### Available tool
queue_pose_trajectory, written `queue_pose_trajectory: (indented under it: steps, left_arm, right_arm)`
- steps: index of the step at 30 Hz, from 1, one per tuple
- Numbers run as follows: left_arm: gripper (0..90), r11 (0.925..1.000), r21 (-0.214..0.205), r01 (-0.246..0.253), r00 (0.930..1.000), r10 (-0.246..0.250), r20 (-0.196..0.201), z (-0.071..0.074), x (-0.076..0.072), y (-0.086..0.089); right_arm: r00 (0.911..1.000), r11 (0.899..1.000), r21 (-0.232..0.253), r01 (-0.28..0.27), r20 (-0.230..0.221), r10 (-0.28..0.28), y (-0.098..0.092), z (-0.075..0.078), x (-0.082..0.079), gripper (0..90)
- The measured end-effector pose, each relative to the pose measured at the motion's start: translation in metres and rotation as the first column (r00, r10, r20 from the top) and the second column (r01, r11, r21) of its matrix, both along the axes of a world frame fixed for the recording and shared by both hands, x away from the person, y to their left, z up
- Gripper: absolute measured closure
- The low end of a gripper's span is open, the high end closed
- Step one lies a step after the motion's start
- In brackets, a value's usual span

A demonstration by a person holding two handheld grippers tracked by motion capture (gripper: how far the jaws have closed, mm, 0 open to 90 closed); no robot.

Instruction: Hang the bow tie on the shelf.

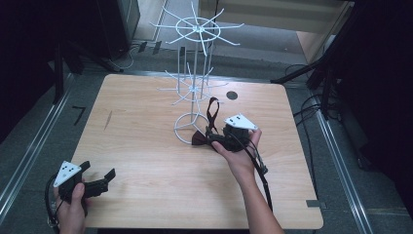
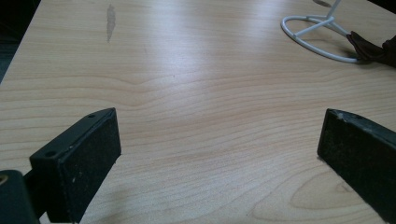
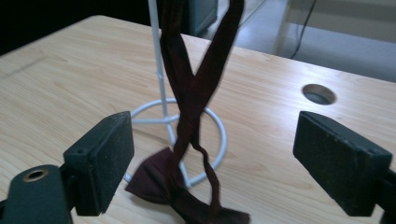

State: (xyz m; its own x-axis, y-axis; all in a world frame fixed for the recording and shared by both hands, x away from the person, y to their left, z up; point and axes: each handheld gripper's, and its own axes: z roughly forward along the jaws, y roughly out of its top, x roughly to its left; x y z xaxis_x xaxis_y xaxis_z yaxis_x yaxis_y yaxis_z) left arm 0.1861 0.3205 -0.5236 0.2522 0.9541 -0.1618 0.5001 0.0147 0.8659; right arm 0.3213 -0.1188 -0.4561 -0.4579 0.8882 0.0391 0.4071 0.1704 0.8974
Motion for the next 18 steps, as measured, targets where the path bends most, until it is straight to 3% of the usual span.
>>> queue_pose_trajectory:
  steps: [5,18]
  left_arm:
    - [0.1,1.0,0.001,0.001,1.0,-0.001,0.001,0.0,0.0,0.0]
    - [0.1,1.0,0.004,0.002,1.0,-0.002,0.004,0.0,0.0,0.0]
  right_arm:
    - [0.9995,0.999,0.017,-0.031,-0.01,0.031,-0.013,0.0,-0.007,5.7]
    - [0.9994,0.999,0.027,0.034,-0.004,-0.033,-0.062,-0.007,-0.026,5.5]
